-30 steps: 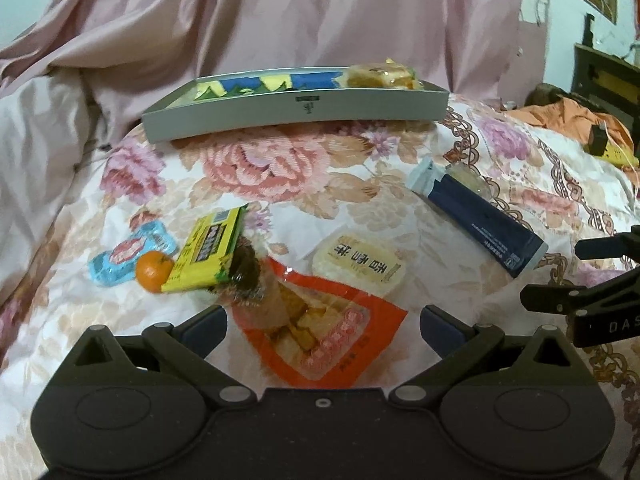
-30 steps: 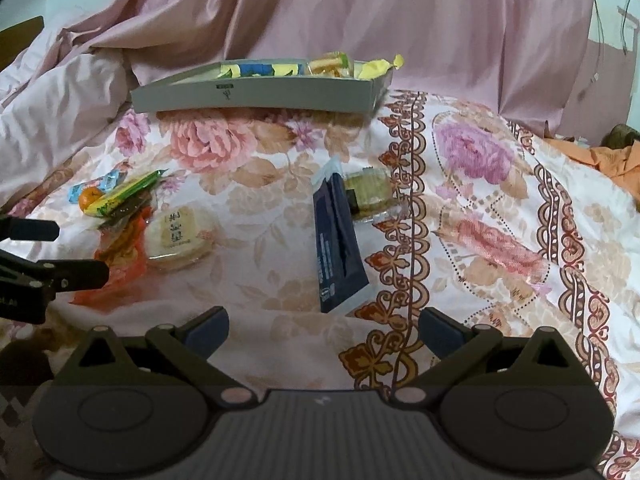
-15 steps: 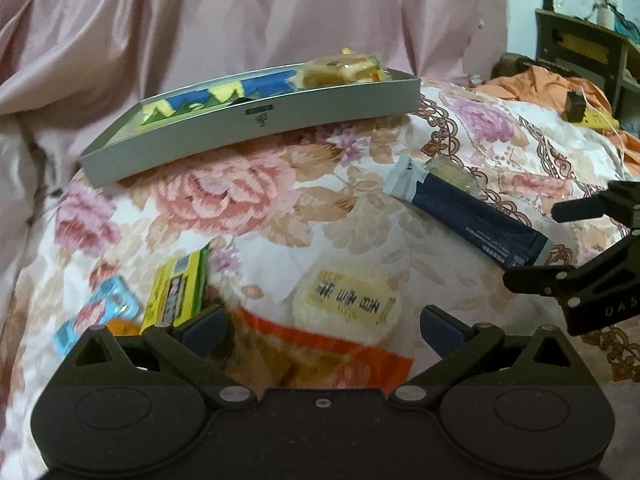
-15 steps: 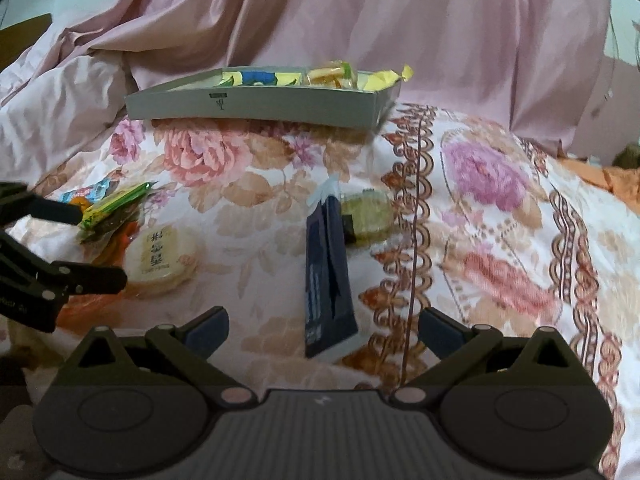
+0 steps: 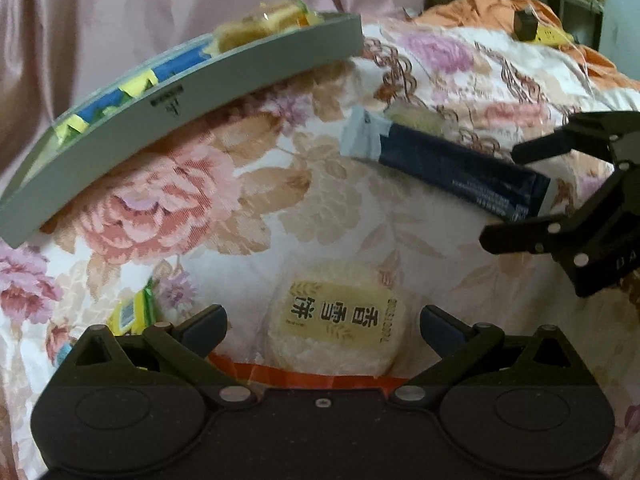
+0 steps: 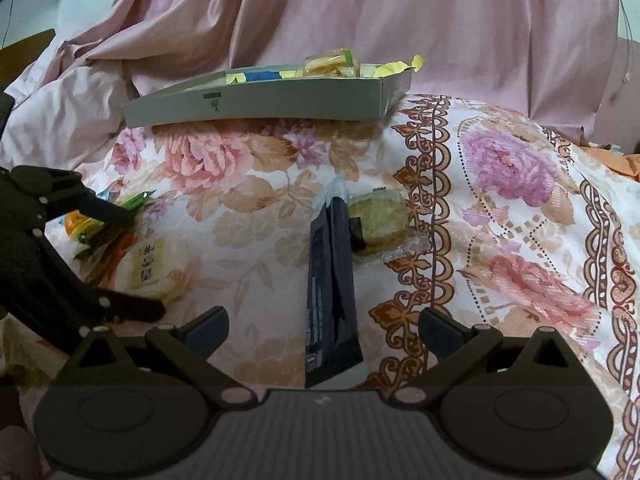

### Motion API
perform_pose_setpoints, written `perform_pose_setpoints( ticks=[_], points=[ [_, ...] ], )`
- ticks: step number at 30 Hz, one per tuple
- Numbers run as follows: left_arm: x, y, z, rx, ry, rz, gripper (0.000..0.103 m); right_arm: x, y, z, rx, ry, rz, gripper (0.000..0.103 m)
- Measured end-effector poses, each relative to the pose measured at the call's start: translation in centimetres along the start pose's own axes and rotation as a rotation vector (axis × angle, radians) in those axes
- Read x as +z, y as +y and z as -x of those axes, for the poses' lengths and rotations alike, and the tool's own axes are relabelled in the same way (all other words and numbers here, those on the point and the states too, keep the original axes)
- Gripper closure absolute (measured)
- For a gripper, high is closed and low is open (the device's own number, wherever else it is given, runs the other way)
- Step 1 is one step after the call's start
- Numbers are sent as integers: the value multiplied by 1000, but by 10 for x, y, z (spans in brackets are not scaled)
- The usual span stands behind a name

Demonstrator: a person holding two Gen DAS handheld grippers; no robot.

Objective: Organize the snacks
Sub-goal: 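Reach the left tool to the round rice cake while the right tool reaches the dark blue stick pack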

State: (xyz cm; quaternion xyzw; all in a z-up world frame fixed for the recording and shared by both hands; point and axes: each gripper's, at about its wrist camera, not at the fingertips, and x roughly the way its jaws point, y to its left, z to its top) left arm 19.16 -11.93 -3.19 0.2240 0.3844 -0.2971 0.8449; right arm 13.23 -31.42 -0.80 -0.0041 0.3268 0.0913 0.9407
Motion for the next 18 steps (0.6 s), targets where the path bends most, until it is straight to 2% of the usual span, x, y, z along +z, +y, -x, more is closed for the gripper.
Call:
perform_pose_setpoints(
  ticks=[4,11,16,18],
  points=[
    [-2,3,-10,-51,66,3,1,0,-1,-9,20,12,-26,0],
    [-1,5,-13,-66,71,42,2,3,-3,-15,27,7,-55,2],
    [-1,4,-11,-51,70,58,7,4,1,-14,54,10,-51,11],
    [-1,2,-10,-38,71,69,8,4,4,-15,70,16,-39,18]
  ],
)
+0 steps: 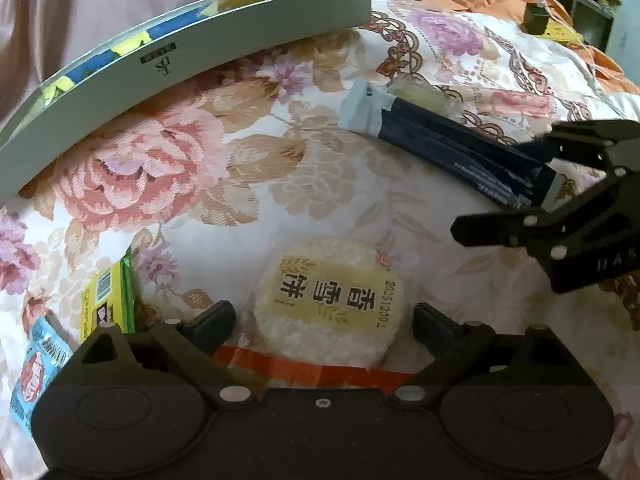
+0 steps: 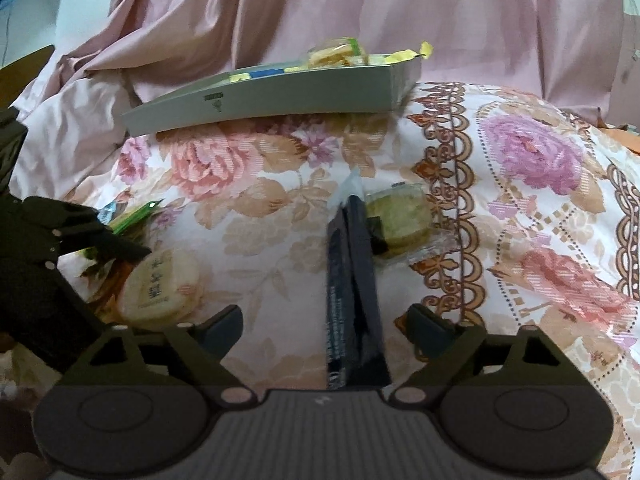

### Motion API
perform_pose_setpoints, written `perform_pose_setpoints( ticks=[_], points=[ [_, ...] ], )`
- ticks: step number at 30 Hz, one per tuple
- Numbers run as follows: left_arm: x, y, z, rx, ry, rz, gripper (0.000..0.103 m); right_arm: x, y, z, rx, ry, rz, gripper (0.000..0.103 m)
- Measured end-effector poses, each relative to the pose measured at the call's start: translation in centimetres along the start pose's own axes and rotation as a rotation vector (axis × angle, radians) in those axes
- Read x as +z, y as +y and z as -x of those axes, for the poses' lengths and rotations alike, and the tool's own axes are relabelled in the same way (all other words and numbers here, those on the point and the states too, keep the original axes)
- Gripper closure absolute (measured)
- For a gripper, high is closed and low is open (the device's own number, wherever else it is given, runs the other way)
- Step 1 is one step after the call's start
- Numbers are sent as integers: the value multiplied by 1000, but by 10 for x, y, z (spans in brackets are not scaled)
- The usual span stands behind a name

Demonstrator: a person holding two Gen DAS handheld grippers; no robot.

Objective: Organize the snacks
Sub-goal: 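Reach the left tool to the round rice cake while the right tool reaches the dark blue stick pack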

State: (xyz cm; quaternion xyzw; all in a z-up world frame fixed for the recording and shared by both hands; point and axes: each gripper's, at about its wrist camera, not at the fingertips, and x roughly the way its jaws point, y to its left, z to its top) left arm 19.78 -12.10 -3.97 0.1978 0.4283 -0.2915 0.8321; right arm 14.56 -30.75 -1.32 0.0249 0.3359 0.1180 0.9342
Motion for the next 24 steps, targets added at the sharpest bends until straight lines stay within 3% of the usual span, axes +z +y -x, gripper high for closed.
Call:
perform_pose_setpoints(
  ticks=[8,15,24],
  points=[
    [-1,-4,8,12,-4,66,25,1,4,1,25,12,2,41],
    [-1,-16,11,33,11,75,26,1,7,1,12,16,32,61],
    [5,-5,0,5,27,64,16,0,7,0,8,20,34,60]
  ],
)
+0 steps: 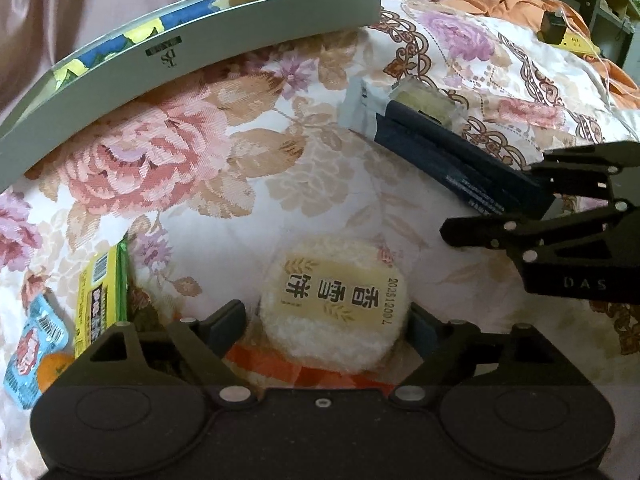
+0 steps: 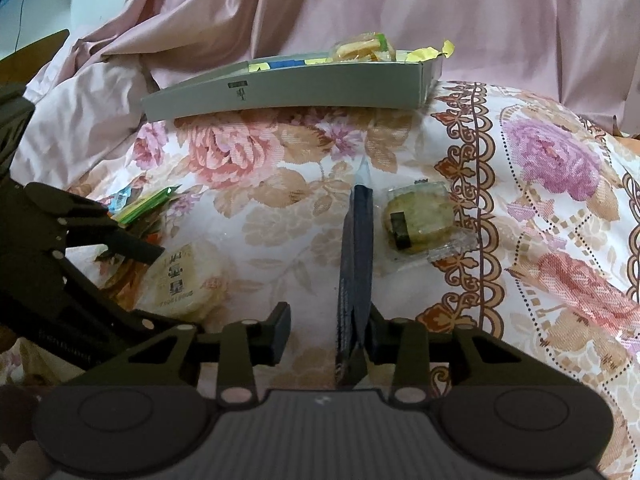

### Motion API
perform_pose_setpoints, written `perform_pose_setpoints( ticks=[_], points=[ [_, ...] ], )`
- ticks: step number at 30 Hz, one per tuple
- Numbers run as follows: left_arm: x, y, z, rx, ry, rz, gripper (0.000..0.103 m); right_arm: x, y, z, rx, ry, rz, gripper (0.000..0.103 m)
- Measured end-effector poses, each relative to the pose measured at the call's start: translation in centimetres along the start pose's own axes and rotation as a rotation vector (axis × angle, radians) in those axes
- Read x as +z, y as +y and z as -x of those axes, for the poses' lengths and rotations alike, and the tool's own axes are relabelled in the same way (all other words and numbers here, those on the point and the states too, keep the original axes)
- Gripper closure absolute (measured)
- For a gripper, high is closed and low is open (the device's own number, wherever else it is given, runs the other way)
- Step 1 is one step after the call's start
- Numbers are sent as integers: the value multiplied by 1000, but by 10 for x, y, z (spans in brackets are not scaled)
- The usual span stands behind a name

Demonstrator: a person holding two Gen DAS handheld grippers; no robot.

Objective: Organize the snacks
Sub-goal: 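Reach the left tool to the round rice cake while the right tool reaches the dark blue stick pack, then close the left tool on the rice cake while the right tool grips the blue stick pack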

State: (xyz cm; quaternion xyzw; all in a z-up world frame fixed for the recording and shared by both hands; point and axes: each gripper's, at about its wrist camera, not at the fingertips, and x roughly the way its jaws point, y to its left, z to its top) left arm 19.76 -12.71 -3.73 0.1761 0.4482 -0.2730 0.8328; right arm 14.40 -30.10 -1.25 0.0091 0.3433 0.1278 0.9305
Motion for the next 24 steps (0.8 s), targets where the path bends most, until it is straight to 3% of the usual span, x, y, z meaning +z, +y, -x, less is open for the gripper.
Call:
perform_pose_setpoints(
  ticks=[12,16,19,24],
  points=[
    [-1,-1,1,7,-23,93,29,-1,0,-2,-9,2,11,57],
    [-1,6,4,-14,-31,245,29,-2,1,-3,-14,-2,33,58],
    [-2,9,7,-22,-43,334,29,-2,1,-2,-20,-6,41,62],
    [-5,6,11,-1,-69,383,29,-3,5,-2,-53,-7,94,75]
  ],
)
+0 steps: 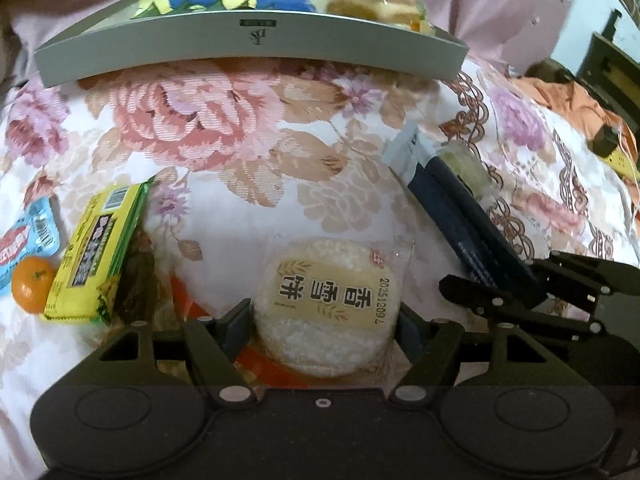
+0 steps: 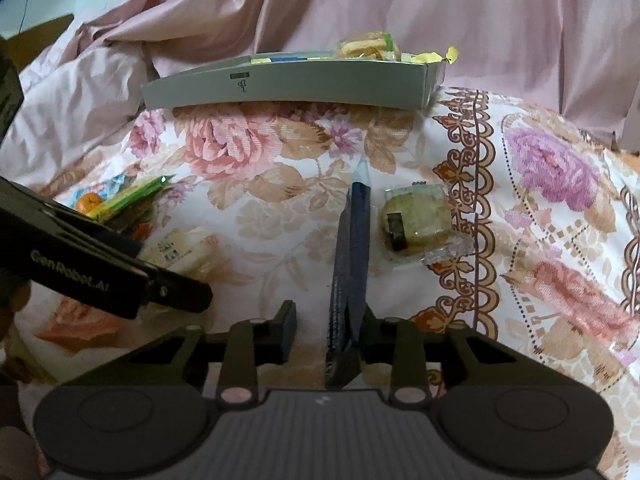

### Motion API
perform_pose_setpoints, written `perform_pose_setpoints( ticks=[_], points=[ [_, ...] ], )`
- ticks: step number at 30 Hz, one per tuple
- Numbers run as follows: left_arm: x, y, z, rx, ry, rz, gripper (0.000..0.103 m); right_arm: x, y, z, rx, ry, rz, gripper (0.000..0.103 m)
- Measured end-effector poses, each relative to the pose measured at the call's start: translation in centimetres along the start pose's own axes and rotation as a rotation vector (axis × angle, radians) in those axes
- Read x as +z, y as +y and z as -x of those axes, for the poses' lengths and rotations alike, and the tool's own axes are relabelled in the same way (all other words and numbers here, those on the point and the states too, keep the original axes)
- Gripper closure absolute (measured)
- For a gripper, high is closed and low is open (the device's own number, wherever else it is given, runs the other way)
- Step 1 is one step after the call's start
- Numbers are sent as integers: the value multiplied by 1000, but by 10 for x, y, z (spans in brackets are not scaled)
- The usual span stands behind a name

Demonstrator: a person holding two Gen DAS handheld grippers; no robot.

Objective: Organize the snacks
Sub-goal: 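Close the left tool on the rice cake while the right tool grips the blue stick pack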

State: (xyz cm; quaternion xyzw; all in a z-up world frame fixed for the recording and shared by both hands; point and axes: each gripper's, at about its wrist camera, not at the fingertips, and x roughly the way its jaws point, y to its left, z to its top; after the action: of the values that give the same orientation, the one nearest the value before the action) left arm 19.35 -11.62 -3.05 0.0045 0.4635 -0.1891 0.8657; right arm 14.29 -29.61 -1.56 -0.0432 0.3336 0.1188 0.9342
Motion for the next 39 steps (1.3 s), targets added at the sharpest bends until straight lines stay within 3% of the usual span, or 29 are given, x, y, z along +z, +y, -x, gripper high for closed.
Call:
perform_pose_setpoints(
  ticks=[5,11,16,25,39],
  points=[
    [-2,0,3,9,-36,61,30,-3,15,2,-62,-17,120,90],
    [-5,3,8,-1,-79,135,30,-9,33,5,-181,-61,295,95],
    [-8,5,13,-12,-112,172,30,-11,46,9,-216,-109,392,95],
    [-8,10,27,-25,-183,229,30,-8,49,19,-225,-196,419,95],
    [-3,5,41,-24,-242,208,30,-10,58,29,-262,-290,479,96]
  ],
)
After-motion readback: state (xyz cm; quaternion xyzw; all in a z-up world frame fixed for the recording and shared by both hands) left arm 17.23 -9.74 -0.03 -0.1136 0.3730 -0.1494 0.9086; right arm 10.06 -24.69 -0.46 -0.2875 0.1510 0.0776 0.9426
